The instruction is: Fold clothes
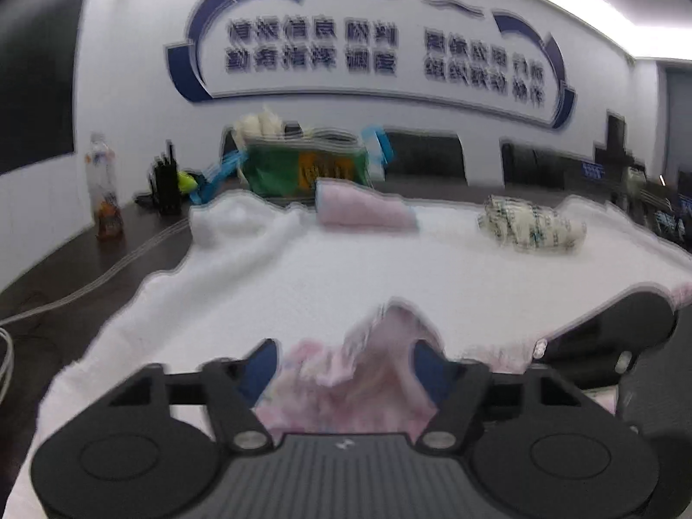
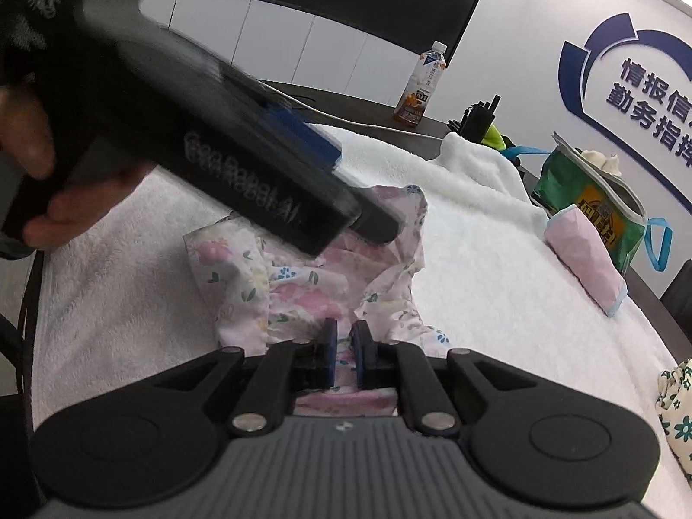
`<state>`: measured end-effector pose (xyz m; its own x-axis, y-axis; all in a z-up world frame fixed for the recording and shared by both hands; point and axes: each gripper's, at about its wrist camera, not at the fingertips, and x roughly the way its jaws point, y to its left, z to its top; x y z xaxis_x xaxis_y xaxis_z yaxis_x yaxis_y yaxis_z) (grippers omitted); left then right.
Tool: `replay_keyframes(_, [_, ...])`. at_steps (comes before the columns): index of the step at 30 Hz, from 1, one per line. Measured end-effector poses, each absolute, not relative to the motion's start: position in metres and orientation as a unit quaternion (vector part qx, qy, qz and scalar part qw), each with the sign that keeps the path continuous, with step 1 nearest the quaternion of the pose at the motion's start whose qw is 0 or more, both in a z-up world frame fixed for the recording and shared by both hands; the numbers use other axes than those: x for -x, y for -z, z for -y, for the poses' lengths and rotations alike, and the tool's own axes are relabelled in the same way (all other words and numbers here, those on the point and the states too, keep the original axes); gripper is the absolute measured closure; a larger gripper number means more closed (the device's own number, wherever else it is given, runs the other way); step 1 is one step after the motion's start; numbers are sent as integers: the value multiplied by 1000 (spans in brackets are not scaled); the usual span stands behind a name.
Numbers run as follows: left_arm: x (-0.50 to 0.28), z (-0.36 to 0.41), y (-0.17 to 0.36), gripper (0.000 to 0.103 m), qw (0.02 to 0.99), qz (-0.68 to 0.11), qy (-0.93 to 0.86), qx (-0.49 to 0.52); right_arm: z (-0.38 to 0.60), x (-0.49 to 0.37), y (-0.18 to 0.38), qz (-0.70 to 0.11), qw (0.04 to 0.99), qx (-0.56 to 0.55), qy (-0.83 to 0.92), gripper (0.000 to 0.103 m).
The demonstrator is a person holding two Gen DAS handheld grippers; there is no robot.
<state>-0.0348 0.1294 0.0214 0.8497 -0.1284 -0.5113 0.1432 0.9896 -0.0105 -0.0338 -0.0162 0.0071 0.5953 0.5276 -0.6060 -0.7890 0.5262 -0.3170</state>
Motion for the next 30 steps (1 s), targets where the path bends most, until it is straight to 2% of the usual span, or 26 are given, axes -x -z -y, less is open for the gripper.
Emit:
replay_keyframes(1, [30,-132,-18,103,958,-281,59,-14,16,33,-7,-225,845,290,-390,95])
replay_keyframes(2, [28,-136,-14,100,956,-289,44,-17,16,33,-7,-225,845,289,-389,95])
replay_keyframes(10, [35,-162,-10,100,961,-274,-11,-18,17,28,-9,-233,847,279,-388,92])
replay_keyframes(12, [35,-162,-10,97,962,-271,-16,-16,22,26,-18,-236,846,267,-396,78])
replay_keyframes(14, [36,-164,-11,93,962,-271,-16,-7,35,24,-35,-233,850,223,-416,69])
replay_keyframes(15, [35,-164,-10,92,961,-274,-17,-5,43,21,-47,-233,853,185,-428,68])
replay_keyframes(20, [34,-165,-8,91,959,-284,-16,5,63,2,-79,-233,854,35,-464,68])
replay_keyframes(22, [35,-167,-7,91,959,-283,-16,12,56,-6,-76,-239,861,20,-448,68])
replay_keyframes(26, [40,-172,-8,77,961,-274,-30,31,30,-24,-53,-266,881,40,-390,69])
replay_keyframes(30, [56,-177,-14,77,964,-258,-29,60,9,-34,-23,-306,869,75,-382,77])
